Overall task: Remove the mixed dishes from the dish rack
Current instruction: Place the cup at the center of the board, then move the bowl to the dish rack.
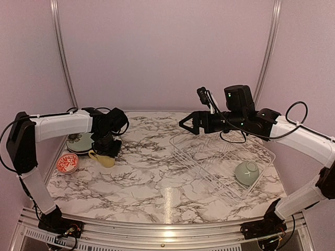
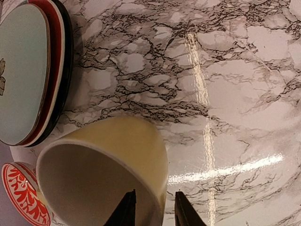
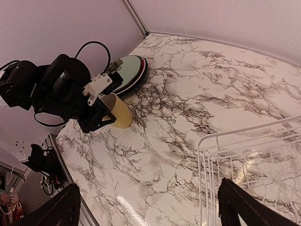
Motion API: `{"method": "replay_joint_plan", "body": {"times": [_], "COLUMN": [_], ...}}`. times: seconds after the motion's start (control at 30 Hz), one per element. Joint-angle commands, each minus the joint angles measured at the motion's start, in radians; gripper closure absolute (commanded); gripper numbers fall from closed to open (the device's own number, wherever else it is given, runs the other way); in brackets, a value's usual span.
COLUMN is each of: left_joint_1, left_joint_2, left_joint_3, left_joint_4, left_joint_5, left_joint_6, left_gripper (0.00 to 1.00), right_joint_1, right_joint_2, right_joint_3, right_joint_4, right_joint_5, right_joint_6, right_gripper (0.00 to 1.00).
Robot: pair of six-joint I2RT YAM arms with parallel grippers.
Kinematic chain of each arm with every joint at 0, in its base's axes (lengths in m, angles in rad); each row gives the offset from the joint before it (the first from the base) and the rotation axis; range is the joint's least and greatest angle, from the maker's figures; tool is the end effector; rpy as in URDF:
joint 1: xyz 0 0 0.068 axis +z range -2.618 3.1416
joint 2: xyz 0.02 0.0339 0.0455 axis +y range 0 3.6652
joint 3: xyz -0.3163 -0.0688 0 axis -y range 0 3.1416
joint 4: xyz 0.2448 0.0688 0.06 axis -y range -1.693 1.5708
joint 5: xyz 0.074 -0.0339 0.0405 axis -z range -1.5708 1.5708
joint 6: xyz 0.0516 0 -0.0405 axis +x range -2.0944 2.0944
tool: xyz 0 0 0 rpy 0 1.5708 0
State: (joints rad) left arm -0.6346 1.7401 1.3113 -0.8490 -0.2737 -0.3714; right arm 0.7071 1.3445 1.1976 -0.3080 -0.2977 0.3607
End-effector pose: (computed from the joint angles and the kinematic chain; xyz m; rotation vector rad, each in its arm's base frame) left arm 0.2954 -0.2002 0.2597 0.3057 2.7353 0.1363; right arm 0.2264 0.2134 0.3911 -0.5649 2.0692 0.9539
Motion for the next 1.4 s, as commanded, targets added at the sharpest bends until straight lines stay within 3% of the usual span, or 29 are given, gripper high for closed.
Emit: {"method": "replay_joint_plan", "body": {"times": [0.0, 0.33, 0.57, 0.73, 0.87, 1.03, 1.2, 1.37], "left_joint_1": [0.006, 0.006, 0.004, 0.004, 0.003, 0.003, 0.003, 0.003], "left_joint_2": [-0.017, -0.127, -0.319, -0.472, -0.583, -0.715, -0.822, -0.873], "left_joint_3": [0.031, 0.036, -0.011, -0.065, -0.108, -0.179, -0.286, -0.334], "left_joint_4": [-0.002, -0.004, 0.034, 0.097, 0.155, 0.244, 0.324, 0.282], "left_joint_5": [-0.009, 0.019, 0.044, 0.114, 0.171, 0.244, 0.334, 0.300], "left_joint_6": [0.009, -0.001, -0.018, 0.002, 0.026, 0.018, 0.005, 0.017], "left_gripper": [0.65, 0.41, 0.18, 0.12, 0.06, 0.02, 0.01, 0.01], "right_joint_1": [-0.008, -0.010, -0.011, -0.035, -0.134, -0.287, -0.323, -0.374], "right_joint_2": [-0.002, -0.005, -0.044, -0.102, -0.164, -0.187, -0.183, -0.179], "right_joint_3": [0.003, 0.014, 0.016, -0.012, -0.071, -0.136, -0.191, -0.263], "right_joint_4": [-0.020, -0.064, -0.226, -0.395, -0.510, -0.614, -0.664, -0.621], "right_joint_5": [0.027, 0.062, 0.252, 0.415, 0.475, 0.430, 0.408, 0.379], "right_joint_6": [-0.010, -0.028, -0.072, -0.047, 0.016, 0.116, 0.185, 0.193], "right_gripper": [0.02, 0.01, 0.01, 0.01, 0.01, 0.02, 0.02, 0.01]}}
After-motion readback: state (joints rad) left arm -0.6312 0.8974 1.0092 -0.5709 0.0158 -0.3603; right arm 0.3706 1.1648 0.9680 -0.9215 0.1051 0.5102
